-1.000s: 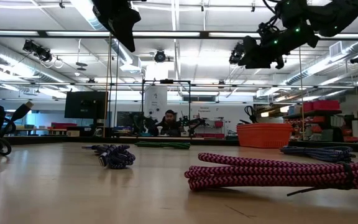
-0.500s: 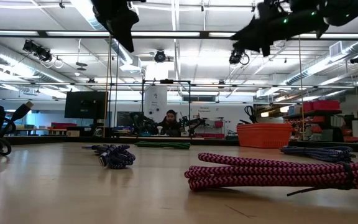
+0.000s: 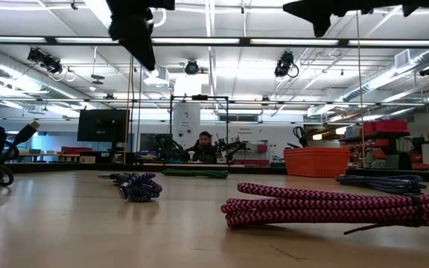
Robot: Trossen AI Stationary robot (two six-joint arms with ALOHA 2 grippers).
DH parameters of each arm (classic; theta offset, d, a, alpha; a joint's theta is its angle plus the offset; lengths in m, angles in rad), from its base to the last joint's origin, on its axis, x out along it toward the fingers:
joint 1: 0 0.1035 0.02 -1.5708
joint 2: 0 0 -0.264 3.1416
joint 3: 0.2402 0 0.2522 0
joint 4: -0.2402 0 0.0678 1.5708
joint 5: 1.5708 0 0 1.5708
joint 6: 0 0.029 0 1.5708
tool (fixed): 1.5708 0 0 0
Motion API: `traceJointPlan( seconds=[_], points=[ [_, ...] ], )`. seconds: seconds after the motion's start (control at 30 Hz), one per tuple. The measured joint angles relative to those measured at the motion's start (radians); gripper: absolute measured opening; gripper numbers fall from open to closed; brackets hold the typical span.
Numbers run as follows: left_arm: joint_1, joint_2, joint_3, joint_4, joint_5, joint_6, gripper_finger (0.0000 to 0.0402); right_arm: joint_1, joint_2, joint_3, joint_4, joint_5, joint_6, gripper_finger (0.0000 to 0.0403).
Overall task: Pick & Place USB Port
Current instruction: Put the black charger cable into the orange bin
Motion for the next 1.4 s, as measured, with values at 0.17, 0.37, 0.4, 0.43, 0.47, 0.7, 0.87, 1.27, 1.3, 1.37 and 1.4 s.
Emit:
traceJointPlan(
  seconds=[0.17, 0.37, 0.4, 0.43, 0.47, 0.7, 0.87, 1.27, 1.3, 1.37, 1.4],
  points=[
    [0.017, 0.0, -0.105, -0.002, 0.167, 0.091, 0.0181, 0.129, 0.0, 0.0, -0.056, 0.154, -0.013, 0.0188],
    [0.028, 0.0, -0.275, -0.047, 0.452, 0.099, 0.0181, 0.214, 0.0, 0.0, -0.106, 0.321, -0.015, 0.0188],
    [0.025, 0.0, -0.295, -0.064, 0.5, 0.087, 0.0181, 0.22, 0.0, 0.0, -0.117, 0.346, -0.015, 0.0188],
    [0.019, 0.0, -0.31, -0.08, 0.545, 0.071, 0.0181, 0.226, 0.0, 0.0, -0.124, 0.368, -0.015, 0.0188],
    [0.011, 0.0, -0.323, -0.097, 0.583, 0.055, 0.0181, 0.23, 0.0, 0.0, -0.13, 0.387, -0.015, 0.0188],
    [-0.062, 0.0, -0.36, -0.084, 0.778, -0.052, 0.0181, 0.234, 0.0, 0.0, -0.129, 0.447, -0.014, 0.0188],
    [-0.122, 0.0, -0.361, -0.057, 0.824, -0.094, 0.0181, 0.234, 0.0, 0.0, -0.129, 0.457, -0.01, 0.0188],
    [-0.206, 0.02, -0.361, 0.001, 0.825, -0.167, 0.0181, 0.257, 0.001, 0.0, -0.13, 0.449, 0.011, 0.0188],
    [-0.211, 0.032, -0.361, -0.001, 0.825, -0.168, 0.0181, 0.26, 0.001, 0.0, -0.13, 0.449, 0.011, 0.0188],
    [-0.221, 0.061, -0.361, 0.0, 0.831, -0.167, 0.0181, 0.266, 0.001, 0.0, -0.131, 0.449, 0.011, 0.0188],
    [-0.224, 0.078, -0.361, 0.0, 0.835, -0.163, 0.0181, 0.269, 0.001, 0.0, -0.131, 0.449, 0.011, 0.0188]
  ],
)
